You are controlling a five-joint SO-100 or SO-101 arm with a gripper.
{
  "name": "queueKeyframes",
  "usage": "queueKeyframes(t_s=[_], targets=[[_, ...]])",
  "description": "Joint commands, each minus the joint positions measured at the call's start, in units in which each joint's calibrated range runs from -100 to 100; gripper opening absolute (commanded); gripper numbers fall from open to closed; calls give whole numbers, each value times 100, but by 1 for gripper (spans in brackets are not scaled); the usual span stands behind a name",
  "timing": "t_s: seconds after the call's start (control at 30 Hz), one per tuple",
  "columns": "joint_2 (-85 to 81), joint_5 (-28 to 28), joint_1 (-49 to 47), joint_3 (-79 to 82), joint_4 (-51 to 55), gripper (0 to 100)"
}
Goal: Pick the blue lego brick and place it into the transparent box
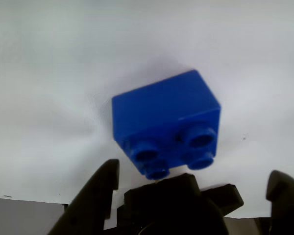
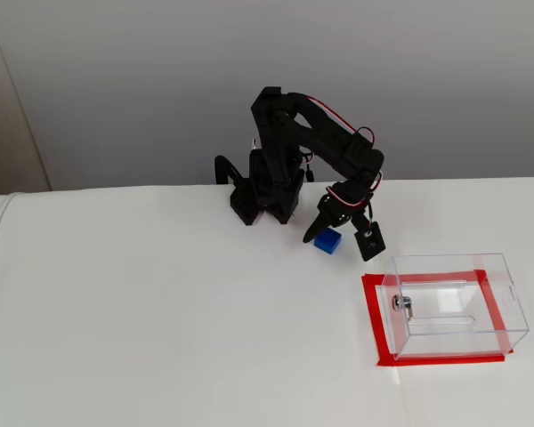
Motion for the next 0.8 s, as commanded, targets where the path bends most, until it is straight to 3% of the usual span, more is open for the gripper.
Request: queueKeyframes(t_s=[0.0, 0.77], targets=[[-125, -27, 44, 15, 24, 33], [-32, 25, 318, -76, -385, 33]])
